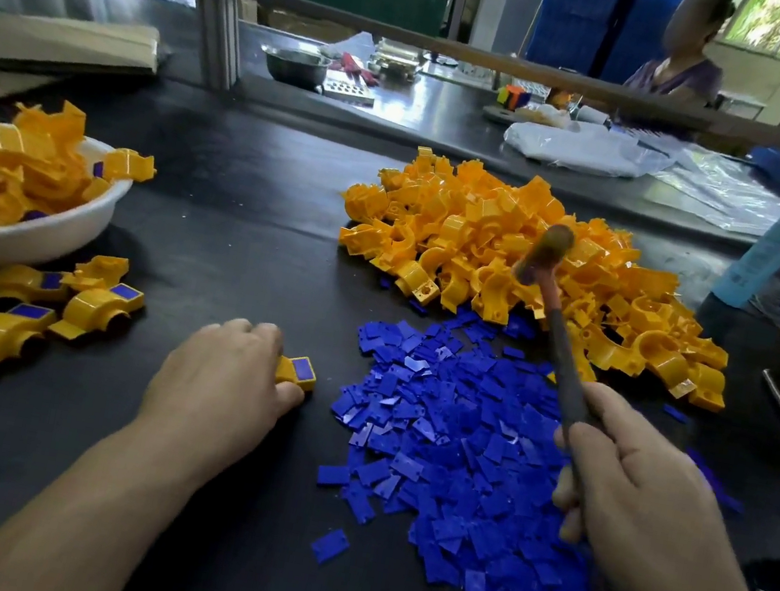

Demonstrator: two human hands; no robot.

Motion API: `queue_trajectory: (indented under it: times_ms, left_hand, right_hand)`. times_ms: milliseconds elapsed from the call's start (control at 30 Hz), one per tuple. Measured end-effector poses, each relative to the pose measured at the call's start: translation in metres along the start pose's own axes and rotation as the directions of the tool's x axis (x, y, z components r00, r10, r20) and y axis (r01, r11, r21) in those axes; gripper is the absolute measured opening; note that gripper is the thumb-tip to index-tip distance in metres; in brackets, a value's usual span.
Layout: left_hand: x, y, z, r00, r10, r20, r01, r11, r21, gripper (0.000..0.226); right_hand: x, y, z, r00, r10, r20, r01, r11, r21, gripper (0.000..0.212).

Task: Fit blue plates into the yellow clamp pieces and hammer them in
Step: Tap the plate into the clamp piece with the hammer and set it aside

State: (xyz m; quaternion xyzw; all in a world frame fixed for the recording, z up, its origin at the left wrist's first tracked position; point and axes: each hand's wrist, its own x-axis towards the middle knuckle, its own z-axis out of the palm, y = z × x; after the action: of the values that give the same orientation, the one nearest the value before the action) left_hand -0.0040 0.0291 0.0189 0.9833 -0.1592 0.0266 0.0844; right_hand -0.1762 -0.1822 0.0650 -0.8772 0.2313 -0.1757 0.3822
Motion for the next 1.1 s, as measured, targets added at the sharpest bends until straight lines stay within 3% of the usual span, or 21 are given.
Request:
queue_trajectory:
  times_ms: [100, 233, 367, 533, 733, 900, 1100]
  left_hand:
    - [0.001, 0.003, 0.005, 0.999, 0.020, -0.043, -0.022, 0.998, -0.057, 0.037]
    - [0.003, 0.002, 0.010, 0.996, 0.026, -0.088, -0.037, 0.993, -0.116, 0.039]
    - [0.005, 0.000, 0.014, 0.993, 0.030, -0.110, -0.046, 0.988, -0.149, 0.041]
    - [0.008, 0.000, 0.013, 0.995, 0.026, -0.096, -0.041, 0.988, -0.152, 0.041]
    - [0.008, -0.001, 0.015, 0.994, 0.036, -0.106, -0.052, 0.987, -0.152, 0.043]
    - [0.009, -0.001, 0.012, 0.997, 0.028, -0.076, -0.038, 0.990, -0.134, 0.038]
    - [0.008, -0.002, 0.013, 0.999, 0.014, -0.053, -0.021, 0.989, -0.146, 0.044]
  right_hand:
    - [-0.011, -0.016, 0.013, 0.967, -0.073, 0.243, 0.075, 0.997, 0.000, 0.045]
    - [-0.016, -0.017, 0.032, 0.902, -0.065, 0.427, 0.114, 0.989, -0.090, 0.039]
    - [-0.019, -0.021, 0.040, 0.916, -0.146, 0.374, 0.192, 0.977, -0.089, 0.032]
    - [-0.016, -0.029, 0.044, 0.866, -0.067, 0.496, 0.199, 0.955, -0.218, 0.023]
    - [-0.015, -0.029, 0.051, 0.938, -0.171, 0.303, 0.219, 0.967, -0.133, 0.038]
    - [-0.010, -0.033, 0.061, 0.893, -0.176, 0.415, 0.273, 0.943, -0.188, 0.024]
    - [-0.009, -0.022, 0.043, 0.936, -0.180, 0.302, 0.238, 0.956, -0.169, 0.037]
